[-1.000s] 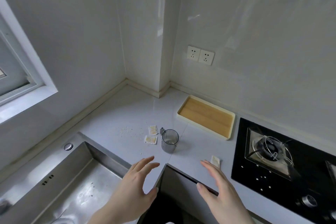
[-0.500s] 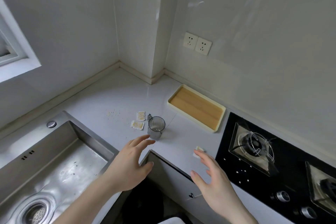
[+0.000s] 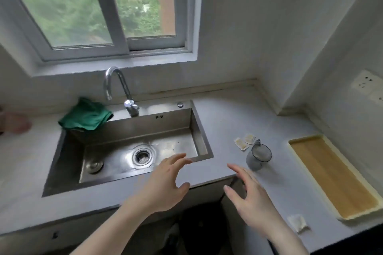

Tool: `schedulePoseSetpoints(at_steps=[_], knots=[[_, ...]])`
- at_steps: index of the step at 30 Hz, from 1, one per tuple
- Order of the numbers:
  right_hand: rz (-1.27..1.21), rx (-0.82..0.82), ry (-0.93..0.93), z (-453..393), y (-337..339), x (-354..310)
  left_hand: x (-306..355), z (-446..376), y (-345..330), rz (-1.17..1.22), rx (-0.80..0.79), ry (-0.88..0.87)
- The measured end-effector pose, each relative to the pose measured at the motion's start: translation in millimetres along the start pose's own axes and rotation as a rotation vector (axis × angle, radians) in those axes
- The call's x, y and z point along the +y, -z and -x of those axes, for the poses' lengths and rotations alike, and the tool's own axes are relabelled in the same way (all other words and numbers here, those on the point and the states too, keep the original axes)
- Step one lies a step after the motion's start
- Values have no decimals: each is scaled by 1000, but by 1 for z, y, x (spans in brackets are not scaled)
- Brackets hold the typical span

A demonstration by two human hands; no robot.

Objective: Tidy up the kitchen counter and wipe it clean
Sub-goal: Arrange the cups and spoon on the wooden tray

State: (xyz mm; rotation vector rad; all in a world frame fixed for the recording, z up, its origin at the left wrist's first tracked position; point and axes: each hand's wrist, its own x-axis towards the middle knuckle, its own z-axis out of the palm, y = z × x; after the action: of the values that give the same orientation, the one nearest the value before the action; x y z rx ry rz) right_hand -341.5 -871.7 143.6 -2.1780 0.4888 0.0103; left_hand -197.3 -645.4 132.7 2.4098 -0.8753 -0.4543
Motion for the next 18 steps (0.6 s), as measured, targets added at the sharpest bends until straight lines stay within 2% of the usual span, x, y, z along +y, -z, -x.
schedulePoseSetpoints(at_steps=[9, 13, 18], knots=[[-46, -287, 283, 10, -116, -88, -89, 139, 45, 10, 181, 359], [-26, -332, 327, 15, -150, -111, -119, 164, 66, 21, 239, 391], [6, -303, 335, 4, -196, -145, -174, 179, 96, 6, 270, 405]])
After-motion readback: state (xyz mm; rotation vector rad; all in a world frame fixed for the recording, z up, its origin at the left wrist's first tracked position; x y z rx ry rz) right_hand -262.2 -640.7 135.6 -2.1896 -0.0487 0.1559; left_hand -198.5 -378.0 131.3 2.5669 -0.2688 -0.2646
